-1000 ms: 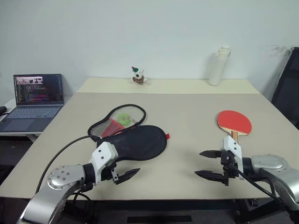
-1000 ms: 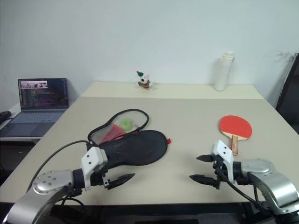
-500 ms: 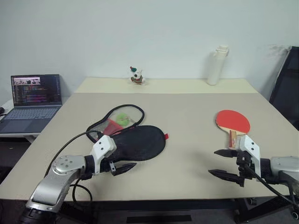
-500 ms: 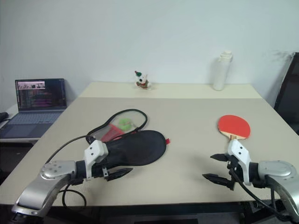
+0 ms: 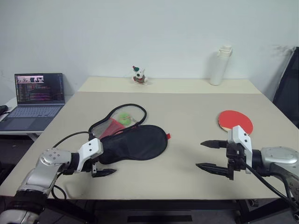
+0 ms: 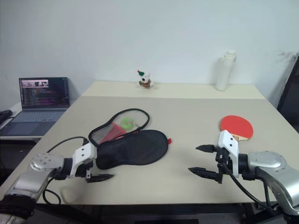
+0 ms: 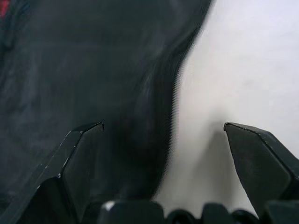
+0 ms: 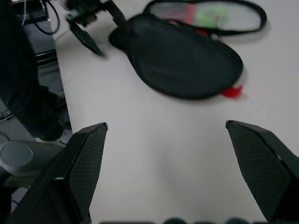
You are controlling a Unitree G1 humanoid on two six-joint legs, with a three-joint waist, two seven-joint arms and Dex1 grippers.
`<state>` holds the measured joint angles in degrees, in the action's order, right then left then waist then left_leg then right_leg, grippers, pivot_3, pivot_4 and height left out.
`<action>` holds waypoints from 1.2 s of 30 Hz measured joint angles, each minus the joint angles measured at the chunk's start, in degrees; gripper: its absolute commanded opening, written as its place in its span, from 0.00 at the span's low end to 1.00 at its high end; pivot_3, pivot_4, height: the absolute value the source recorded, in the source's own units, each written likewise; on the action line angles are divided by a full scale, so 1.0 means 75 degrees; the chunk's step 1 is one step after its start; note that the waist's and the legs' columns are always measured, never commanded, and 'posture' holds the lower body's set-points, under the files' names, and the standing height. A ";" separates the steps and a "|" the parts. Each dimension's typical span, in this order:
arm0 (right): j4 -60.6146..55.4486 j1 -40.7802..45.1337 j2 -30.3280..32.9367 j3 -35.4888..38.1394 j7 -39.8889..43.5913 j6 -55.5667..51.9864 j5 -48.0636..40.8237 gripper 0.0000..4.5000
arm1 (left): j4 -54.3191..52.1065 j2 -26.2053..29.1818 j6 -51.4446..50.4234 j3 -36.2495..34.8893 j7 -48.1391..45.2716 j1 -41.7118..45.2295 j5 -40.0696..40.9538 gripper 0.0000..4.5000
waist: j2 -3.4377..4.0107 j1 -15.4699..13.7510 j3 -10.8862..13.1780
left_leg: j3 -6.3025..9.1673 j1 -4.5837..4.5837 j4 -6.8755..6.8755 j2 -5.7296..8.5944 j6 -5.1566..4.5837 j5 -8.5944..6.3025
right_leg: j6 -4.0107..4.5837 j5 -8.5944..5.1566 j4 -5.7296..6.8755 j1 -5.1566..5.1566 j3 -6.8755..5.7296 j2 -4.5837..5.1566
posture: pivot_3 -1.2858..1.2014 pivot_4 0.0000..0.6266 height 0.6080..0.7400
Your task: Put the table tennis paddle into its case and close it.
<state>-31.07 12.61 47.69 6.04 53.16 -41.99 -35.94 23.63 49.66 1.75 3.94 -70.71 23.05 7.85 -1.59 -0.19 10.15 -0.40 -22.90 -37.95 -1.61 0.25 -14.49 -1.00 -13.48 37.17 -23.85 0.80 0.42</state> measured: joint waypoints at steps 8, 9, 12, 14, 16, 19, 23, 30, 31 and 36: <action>0.0002 0.0017 -0.0130 -0.0160 -0.0269 0.0017 0.0037 1.00 | 0.0987 -0.0353 0.0831 0.0255 -0.0285 0.0627 -0.0331 0.81 | 0.0028 -0.0025 -0.0017 | -0.0007 0.0025 -0.0008 0.0009 -0.0001 0.0001 | -0.0007 0.0004 0.0008 0.0021 0.0004 0.0014 | 0.52 0.24 1.00; 0.0002 0.0017 -0.0130 -0.0160 -0.0278 0.0017 0.0043 1.00 | 0.1009 -0.0375 0.0845 0.0270 -0.0346 0.0627 -0.0331 0.74 | 0.0033 -0.0032 -0.0020 | -0.0008 0.0031 -0.0009 0.0010 -0.0001 0.0001 | -0.0007 0.0004 0.0008 0.0027 0.0004 0.0014 | 0.52 0.24 1.00; 0.0001 -0.0010 -0.0129 -0.0159 -0.0306 0.0031 0.0061 1.00 | 0.0945 -0.0417 0.0671 0.0271 -0.0514 0.0572 -0.0288 0.50 | 0.0034 -0.0042 -0.0022 | -0.0007 0.0044 -0.0010 0.0007 -0.0001 0.0001 | 0.0014 -0.0008 0.0009 0.0042 0.0003 0.0014 | 0.52 0.24 1.00; 0.0003 -0.0038 -0.0130 -0.0157 -0.0333 0.0033 0.0083 1.00 | 0.0702 -0.0417 0.0354 0.0211 -0.0559 0.0381 -0.0159 0.36 | 0.0040 -0.0040 -0.0025 | -0.0006 0.0050 -0.0009 0.0006 -0.0001 0.0001 | 0.0020 -0.0012 0.0013 0.0044 0.0007 0.0015 | 0.52 0.24 1.00; 0.0004 -0.0038 -0.0129 -0.0155 -0.0366 0.0036 0.0103 1.00 | 0.0387 -0.0441 -0.0040 0.0114 -0.0527 0.0158 -0.0013 0.19 | 0.0043 -0.0042 -0.0027 | -0.0003 0.0052 -0.0010 0.0007 -0.0001 0.0001 | 0.0019 -0.0011 0.0013 0.0046 0.0007 0.0017 | 0.52 0.24 1.00; 0.0004 -0.0037 -0.0129 -0.0153 -0.0430 0.0039 0.0112 1.00 | -0.0153 -0.0580 -0.0748 -0.0074 -0.0207 -0.0127 0.0118 0.02 | 0.0042 -0.0046 -0.0027 | -0.0002 0.0050 -0.0010 0.0007 -0.0001 0.0001 | 0.0017 -0.0011 0.0010 0.0047 0.0008 0.0020 | 0.52 0.24 1.00; 0.0006 -0.0038 -0.0126 -0.0129 -0.0468 0.0039 0.0111 1.00 | -0.0943 -0.0899 -0.1710 -0.0262 0.0329 -0.0451 0.0165 0.02 | 0.0059 -0.0102 -0.0037 | 0.0000 0.0043 -0.0009 0.0022 -0.0001 0.0001 | -0.0013 0.0004 0.0003 0.0048 0.0006 0.0032 | 0.52 0.24 1.00; 0.0004 -0.0063 -0.0071 -0.0045 -0.0496 0.0032 0.0110 1.00 | -0.2495 -0.2419 -0.3909 -0.0026 0.1748 -0.0395 0.0268 0.02 | 0.0062 -0.0238 -0.0042 | -0.0002 0.0025 -0.0041 0.0064 -0.0002 0.0003 | -0.0032 -0.0001 -0.0023 0.0075 -0.0006 0.0085 | 0.52 0.24 1.00; 0.0004 -0.0067 -0.0060 -0.0041 -0.0500 0.0030 0.0110 1.00 | -0.2563 -0.2666 -0.4092 0.0148 0.1846 -0.0265 0.0302 0.02 | 0.0060 -0.0228 -0.0042 | -0.0006 0.0023 -0.0041 0.0073 -0.0003 0.0003 | -0.0040 0.0003 -0.0026 0.0075 -0.0005 0.0089 | 0.52 0.24 1.00; 0.0007 -0.0096 0.0052 0.0088 -0.0508 0.0024 0.0113 1.00 | -0.2315 -0.3795 -0.4432 0.0686 0.2343 0.0399 0.0297 0.02 | 0.0037 -0.0147 -0.0028 | -0.0007 0.0011 -0.0037 0.0092 -0.0004 0.0003 | -0.0093 0.0021 -0.0025 0.0060 0.0001 0.0099 | 0.52 0.24 1.00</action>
<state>-31.02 11.89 48.08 6.70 49.35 -41.81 -35.09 6.27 21.20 -31.49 9.08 -53.14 26.04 10.08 -1.31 -1.29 9.94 -0.45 -22.82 -38.23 -0.93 0.22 -14.47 -1.70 -13.32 36.99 -23.40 0.81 1.17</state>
